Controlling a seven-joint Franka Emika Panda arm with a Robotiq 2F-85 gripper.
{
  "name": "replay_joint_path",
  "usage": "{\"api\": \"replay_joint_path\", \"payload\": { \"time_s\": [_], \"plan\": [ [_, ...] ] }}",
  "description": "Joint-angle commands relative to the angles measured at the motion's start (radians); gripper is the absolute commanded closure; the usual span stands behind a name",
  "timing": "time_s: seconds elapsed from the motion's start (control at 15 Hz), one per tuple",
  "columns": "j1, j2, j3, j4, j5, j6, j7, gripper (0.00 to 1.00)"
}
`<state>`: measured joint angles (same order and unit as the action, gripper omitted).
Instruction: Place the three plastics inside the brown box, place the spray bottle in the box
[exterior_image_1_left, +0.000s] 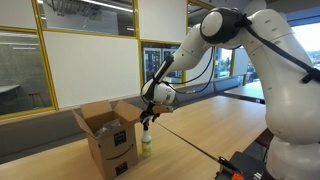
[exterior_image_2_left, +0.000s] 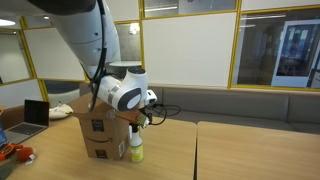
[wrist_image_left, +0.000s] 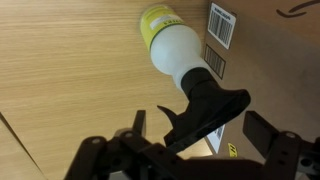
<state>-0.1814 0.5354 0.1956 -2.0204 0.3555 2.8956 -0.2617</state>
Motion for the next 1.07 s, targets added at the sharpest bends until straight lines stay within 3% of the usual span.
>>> {"api": "replay_joint_path", "payload": {
  "time_s": [0.0,1.0],
  "plan": [
    [-0.017,0.037,0.026,0.038,-0.011,0.019,0.024,0.0],
    [0.005,0.108,0.002,0.07,-0.037,-0.005,0.086,0.0]
  ]
}}
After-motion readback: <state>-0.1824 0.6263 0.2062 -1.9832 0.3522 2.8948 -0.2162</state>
